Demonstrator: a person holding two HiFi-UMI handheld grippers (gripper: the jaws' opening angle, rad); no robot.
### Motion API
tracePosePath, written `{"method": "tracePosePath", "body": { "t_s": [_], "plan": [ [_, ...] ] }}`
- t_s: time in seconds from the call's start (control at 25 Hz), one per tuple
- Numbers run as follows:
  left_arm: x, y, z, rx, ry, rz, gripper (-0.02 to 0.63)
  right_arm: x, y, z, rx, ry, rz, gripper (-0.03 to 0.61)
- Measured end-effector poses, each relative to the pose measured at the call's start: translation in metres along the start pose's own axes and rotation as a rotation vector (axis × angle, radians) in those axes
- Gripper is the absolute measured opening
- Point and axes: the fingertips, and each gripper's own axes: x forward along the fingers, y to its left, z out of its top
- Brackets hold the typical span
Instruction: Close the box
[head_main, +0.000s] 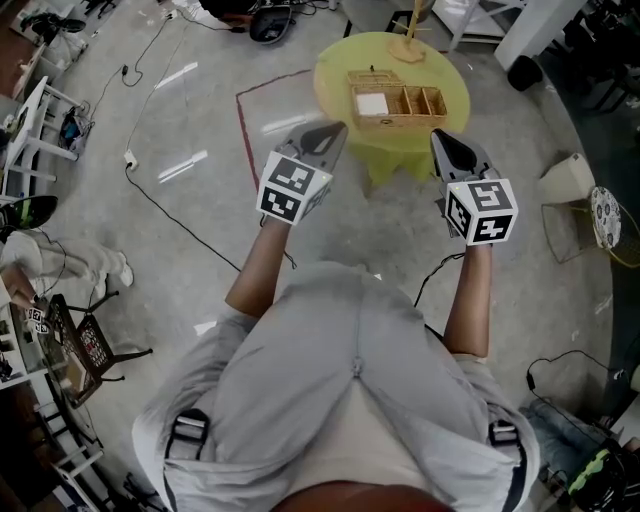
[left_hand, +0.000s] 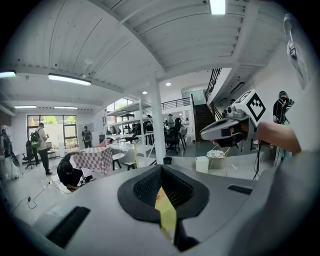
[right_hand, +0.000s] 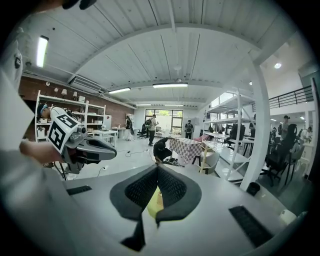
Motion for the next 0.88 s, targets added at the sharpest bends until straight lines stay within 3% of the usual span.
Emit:
{"method": "tracePosePath", "body": {
  "t_s": [0.48,0.88],
  "plan": [
    [0.039,-0.004,-0.016,-0.025,0.048,0.025,0.029,0.022,-0.04,-0.027,0.024,0.026,0.036,0.023],
    [0.118,0.077,-0.025,-0.057,0.045,0.024,0.029,0.119,-0.081,-0.02,-0.017,0.055,0.061,0.023]
  ]
}}
